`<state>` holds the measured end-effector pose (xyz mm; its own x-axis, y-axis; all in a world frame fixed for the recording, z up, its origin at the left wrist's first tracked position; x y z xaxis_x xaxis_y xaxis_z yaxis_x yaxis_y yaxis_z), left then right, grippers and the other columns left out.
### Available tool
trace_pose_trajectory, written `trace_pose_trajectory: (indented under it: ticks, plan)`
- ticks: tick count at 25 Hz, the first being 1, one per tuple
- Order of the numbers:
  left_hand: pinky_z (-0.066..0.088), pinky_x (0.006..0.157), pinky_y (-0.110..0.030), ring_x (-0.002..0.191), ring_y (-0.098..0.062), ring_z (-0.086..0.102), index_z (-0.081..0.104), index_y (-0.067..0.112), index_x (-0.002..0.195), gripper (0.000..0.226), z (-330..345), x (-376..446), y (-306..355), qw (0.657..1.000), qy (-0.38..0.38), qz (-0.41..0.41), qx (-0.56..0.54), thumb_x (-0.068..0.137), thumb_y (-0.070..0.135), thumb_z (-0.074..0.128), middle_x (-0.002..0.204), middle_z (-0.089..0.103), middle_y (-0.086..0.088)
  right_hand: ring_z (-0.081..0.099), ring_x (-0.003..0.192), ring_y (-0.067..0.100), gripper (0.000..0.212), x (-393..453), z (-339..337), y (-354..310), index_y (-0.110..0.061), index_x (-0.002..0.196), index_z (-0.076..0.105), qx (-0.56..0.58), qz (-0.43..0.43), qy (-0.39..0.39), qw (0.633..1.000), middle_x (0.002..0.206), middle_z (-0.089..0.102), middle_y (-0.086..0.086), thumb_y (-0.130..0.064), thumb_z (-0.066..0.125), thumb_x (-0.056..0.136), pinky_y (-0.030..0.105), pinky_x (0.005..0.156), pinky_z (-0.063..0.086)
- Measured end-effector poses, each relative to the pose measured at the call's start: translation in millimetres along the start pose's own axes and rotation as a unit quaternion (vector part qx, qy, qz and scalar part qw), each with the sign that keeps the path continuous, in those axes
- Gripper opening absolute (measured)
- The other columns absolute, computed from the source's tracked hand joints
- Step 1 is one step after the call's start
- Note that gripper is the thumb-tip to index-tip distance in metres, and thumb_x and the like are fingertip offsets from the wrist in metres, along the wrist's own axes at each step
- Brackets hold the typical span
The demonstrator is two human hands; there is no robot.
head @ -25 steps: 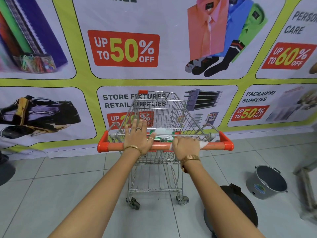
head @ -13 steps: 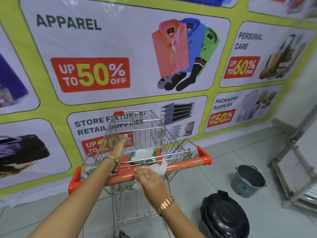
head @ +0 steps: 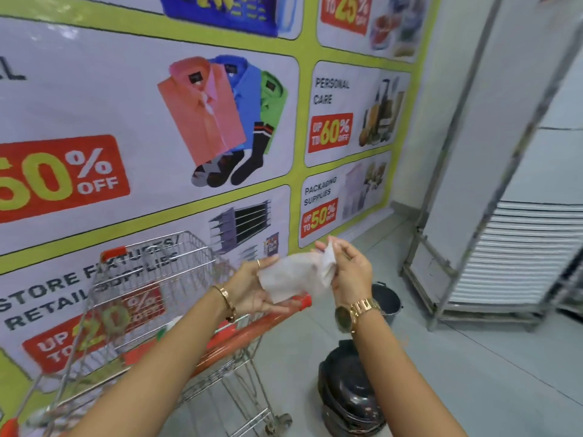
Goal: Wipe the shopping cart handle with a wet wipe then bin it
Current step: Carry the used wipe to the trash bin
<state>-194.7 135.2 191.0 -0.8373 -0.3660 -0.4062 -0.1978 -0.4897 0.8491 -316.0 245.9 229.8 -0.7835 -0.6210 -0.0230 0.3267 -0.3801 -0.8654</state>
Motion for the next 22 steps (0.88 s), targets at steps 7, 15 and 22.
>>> trace_pose_trajectory:
  ticks: [7,15,22]
  plan:
    - [0.053,0.042,-0.018,0.046,-0.014,0.068,0.058,0.006,0.081,0.008,105.2,73.1,-4.9,0.989,-0.021,0.042,0.139,0.089,0.007,0.056,0.052,0.069,-0.004,0.071,0.055,0.015,0.017,34.0,-124.5,-62.1,-0.003,0.082,0.055,0.121,0.021,0.077,0.989,0.075,0.069,0.012,0.001,0.044,0.094,0.025,0.052,0.06]
    - [0.051,0.041,-0.015,0.044,-0.008,0.066,0.062,0.007,0.082,0.008,174.1,144.2,-42.7,0.986,0.014,0.003,0.168,0.089,0.01,0.058,0.05,0.07,0.0,0.062,0.097,0.034,0.013,44.0,-237.3,-75.4,0.002,0.1,0.057,0.096,0.047,0.158,0.982,0.112,0.059,0.024,0.0,0.045,0.094,0.042,0.079,0.055]
    - [0.052,0.04,-0.016,0.044,-0.009,0.067,0.062,0.004,0.084,0.007,179.1,212.1,-49.6,0.983,0.018,-0.033,0.178,0.089,0.008,0.058,0.05,0.071,-0.001,0.062,0.076,0.025,0.029,91.2,-280.0,-55.1,0.008,0.122,0.049,0.086,0.071,0.215,0.97,0.129,0.053,0.03,-0.001,0.043,0.095,0.039,0.07,0.056]
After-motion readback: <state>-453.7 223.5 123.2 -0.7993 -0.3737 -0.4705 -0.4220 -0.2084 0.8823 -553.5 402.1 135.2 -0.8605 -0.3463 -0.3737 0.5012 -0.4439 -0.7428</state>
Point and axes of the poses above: each hand's wrist, its own x-axis towards the middle knuckle, its own z-axis out of the palm, y = z × x, the point moved 4 cm from there along x, towards the middle knuckle
